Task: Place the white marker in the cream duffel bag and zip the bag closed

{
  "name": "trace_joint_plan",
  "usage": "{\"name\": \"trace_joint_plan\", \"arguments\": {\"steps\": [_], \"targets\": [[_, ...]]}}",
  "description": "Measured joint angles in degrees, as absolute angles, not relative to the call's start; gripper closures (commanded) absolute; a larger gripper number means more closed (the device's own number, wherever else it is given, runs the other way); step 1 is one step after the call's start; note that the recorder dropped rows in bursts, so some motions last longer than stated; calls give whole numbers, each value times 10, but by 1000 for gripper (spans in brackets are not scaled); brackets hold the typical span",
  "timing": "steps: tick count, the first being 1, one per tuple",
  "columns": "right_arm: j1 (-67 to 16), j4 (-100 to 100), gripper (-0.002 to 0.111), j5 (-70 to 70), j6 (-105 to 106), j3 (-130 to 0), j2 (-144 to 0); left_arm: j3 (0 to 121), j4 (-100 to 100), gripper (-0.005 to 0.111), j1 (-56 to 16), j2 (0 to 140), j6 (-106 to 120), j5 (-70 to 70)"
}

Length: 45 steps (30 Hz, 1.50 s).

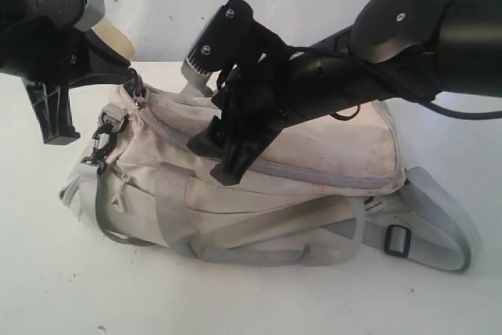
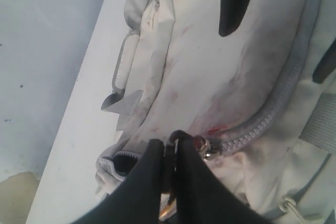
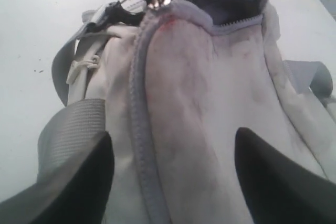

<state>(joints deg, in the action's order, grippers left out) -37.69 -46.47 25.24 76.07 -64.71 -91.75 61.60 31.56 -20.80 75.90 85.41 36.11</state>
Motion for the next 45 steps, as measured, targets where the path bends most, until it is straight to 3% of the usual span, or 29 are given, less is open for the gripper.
{"name": "trace_joint_plan", "arguments": {"steps": [9,22,28,45], "targets": [[-418,-465,57,236,766,-647,-947,616,327,107,-208,759,836,360],[-427,-465,57,192,734,-647,-929,616,328,107,-208,759,811,361],[-427,-465,71,222,698,-647,-918,616,328,107,-208,759,811,362],[-428,-478,67,169,690,-647,-964,616,366,107,-208,759,810,375]]}}
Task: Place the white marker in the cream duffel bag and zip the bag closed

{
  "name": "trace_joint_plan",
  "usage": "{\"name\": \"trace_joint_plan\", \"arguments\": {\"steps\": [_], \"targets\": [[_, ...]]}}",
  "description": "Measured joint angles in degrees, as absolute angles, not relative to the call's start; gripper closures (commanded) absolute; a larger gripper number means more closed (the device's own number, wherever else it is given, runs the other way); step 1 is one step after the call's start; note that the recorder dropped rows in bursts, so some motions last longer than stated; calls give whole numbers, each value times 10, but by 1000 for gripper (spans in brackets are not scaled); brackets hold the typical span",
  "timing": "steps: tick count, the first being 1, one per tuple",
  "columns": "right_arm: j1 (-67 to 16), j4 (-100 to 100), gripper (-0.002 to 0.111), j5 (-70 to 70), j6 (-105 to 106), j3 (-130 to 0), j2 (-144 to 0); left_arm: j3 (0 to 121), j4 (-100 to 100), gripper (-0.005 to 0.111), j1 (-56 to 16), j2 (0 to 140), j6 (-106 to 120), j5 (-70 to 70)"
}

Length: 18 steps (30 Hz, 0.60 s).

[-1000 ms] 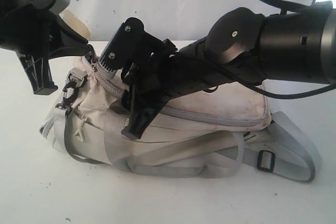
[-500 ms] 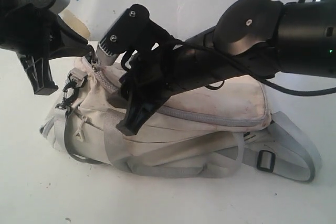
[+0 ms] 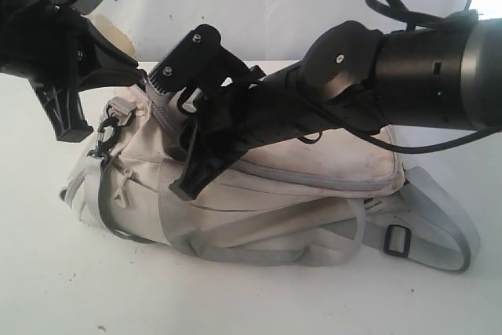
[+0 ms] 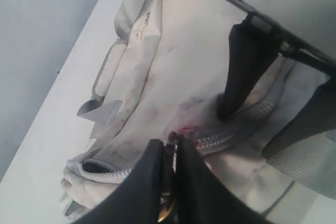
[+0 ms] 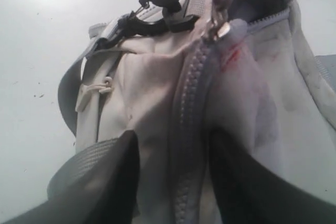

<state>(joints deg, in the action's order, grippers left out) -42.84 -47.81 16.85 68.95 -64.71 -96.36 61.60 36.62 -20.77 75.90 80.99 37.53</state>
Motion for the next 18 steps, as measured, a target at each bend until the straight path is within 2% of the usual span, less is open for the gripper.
{"name": "trace_joint_plan", "arguments": {"steps": [2,3,5,6,7,18], "targets": [[-428,-478,68,157,690,-647,-966,616,370,107,-208,759,810,375],[-428,-478,71,155,690,-647,-969,616,373,107,-208,759,810,375],[-428,-478,85,147,690,-647,-985,616,387,107,-207,759,810,381],[-428,-478,99,147,690,-647,-989,616,389,107,-207,759,810,381],[-428,-478,108,145,690,-647,-995,616,392,107,-207,759,810,383],[-428,-473,108,194,665,-648,-998,614,360,107,-207,759,767,343]]}}
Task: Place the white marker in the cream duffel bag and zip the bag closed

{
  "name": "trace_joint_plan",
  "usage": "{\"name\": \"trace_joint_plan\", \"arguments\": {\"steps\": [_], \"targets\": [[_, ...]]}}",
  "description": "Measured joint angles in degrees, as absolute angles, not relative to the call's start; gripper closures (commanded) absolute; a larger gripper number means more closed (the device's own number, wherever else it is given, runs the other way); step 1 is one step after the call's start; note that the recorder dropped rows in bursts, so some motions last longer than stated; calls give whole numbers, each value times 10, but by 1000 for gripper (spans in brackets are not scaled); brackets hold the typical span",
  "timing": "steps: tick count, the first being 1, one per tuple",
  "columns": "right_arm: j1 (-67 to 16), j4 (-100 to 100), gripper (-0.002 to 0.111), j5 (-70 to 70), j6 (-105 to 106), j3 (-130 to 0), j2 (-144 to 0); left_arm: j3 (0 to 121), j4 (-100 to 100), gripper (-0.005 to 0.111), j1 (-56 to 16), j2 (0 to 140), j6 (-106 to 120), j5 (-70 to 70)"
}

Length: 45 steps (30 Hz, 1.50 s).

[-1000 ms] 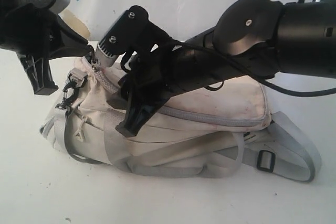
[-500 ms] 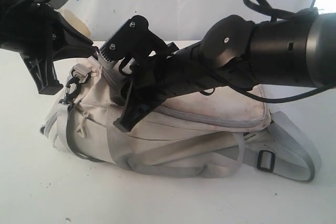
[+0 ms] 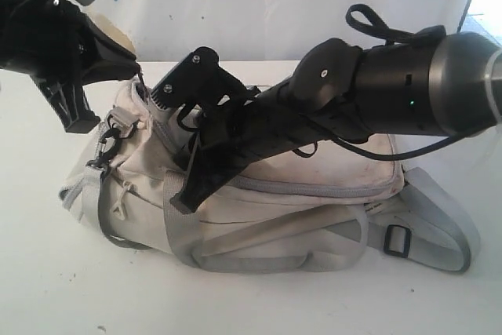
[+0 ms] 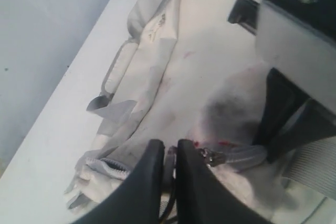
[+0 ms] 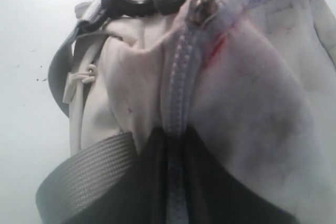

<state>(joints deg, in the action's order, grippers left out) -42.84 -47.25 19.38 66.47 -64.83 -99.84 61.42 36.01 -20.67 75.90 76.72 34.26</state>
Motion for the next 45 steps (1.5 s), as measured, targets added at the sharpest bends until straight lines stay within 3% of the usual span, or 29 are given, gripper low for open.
{"name": "trace_joint_plan", "arguments": {"steps": [10,20,40,43,45], "targets": [[-428,-321,108,241,514,-649,-976,614,322,107,-207,784,743,267],[-428,-259,108,256,419,-649,-973,619,314,107,-210,872,743,78],[-428,-162,108,221,281,-649,-973,667,331,107,-125,966,646,4],[-428,-161,106,220,281,-649,-974,667,332,99,-125,966,644,7],[-428,-160,98,217,281,-649,-974,667,332,86,-125,966,644,8]]}}
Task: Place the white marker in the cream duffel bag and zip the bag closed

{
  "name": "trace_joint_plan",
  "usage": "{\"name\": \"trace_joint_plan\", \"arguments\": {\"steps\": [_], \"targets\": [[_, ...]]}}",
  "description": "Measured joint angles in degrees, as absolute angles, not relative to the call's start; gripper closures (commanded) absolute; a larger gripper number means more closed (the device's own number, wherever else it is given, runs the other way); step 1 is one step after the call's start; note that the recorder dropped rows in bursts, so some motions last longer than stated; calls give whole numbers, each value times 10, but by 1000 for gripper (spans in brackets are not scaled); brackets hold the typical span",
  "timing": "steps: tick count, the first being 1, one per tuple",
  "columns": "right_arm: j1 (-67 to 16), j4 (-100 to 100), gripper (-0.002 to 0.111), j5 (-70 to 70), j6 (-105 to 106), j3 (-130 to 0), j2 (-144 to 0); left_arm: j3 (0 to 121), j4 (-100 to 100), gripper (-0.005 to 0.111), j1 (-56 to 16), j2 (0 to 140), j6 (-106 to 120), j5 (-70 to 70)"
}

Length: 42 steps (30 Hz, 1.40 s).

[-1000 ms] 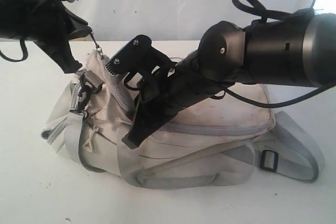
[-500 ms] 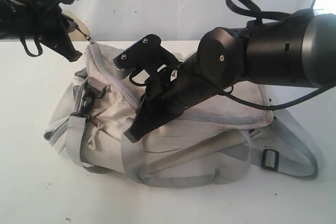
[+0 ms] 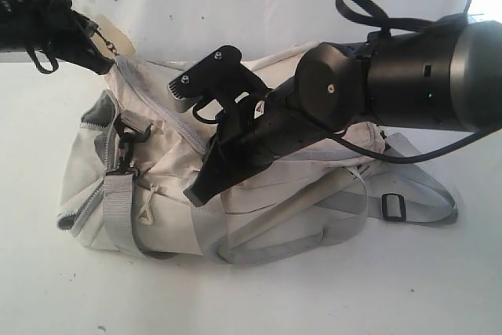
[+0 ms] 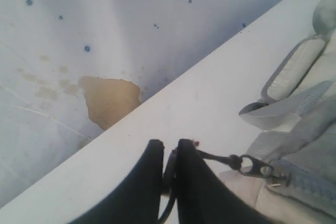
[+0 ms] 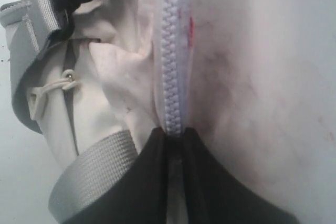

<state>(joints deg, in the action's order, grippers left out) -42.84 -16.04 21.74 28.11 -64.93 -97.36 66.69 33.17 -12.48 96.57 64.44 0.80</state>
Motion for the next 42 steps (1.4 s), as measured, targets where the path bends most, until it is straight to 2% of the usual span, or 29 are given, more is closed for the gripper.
{"name": "trace_joint_plan", "arguments": {"steps": [2,4,7,9,14,19,23,26,30,32,34,42], "targets": [[-428,-162,86,214,281,-649,-974,668,333,68,-123,966,644,7],[-428,-169,69,213,281,-648,-974,672,333,50,-120,966,644,0],[-428,-191,44,205,281,-647,-974,673,335,37,-116,965,642,0],[-428,-200,39,198,280,-647,-974,673,336,36,-116,957,632,0],[-428,-207,41,211,218,-656,-962,673,349,43,-116,914,539,13],[-414,-207,42,263,91,-676,-927,675,355,61,-116,869,449,89],[-384,-204,48,364,54,-695,-910,676,336,71,-116,845,392,194],[-362,-191,61,429,43,-697,-902,676,290,80,-116,835,303,277],[-327,-179,90,495,39,-697,-895,678,192,97,-116,828,175,403],[-309,-176,101,517,39,-697,-894,682,145,107,-116,827,121,458],[-289,-171,108,537,40,-697,-894,685,103,107,-115,825,77,505],[-190,-144,108,572,40,-697,-894,689,50,107,-40,798,-13,590]]}}
